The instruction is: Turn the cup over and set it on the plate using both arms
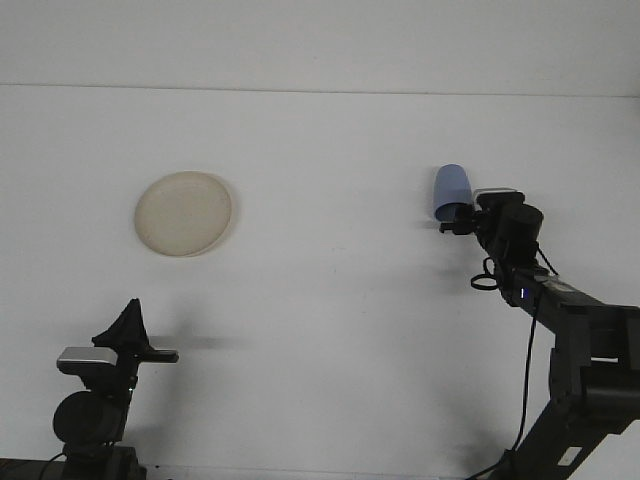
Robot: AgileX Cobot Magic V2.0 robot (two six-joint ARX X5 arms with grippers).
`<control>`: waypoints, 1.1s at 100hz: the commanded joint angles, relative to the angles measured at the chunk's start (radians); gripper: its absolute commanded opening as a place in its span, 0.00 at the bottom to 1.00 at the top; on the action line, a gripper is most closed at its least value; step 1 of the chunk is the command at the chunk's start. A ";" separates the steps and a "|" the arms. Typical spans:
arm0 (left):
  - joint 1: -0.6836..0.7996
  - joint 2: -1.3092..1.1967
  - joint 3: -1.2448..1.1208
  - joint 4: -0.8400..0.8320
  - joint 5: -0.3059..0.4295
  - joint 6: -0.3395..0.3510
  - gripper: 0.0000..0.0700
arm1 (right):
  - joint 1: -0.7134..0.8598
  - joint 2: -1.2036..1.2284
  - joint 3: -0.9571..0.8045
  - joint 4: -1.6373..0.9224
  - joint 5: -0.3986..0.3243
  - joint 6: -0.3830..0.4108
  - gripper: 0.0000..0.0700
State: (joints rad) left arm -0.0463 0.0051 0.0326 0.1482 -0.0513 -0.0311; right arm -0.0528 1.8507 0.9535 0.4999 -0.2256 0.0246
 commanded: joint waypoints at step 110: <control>0.001 -0.002 -0.018 0.010 -0.005 0.015 0.02 | 0.272 -0.594 0.531 -1.556 0.023 0.063 0.00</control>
State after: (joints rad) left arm -0.0463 0.0051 0.0326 0.1482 -0.0513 -0.0311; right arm 0.1776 1.2209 1.4319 -0.9783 -0.2050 0.0547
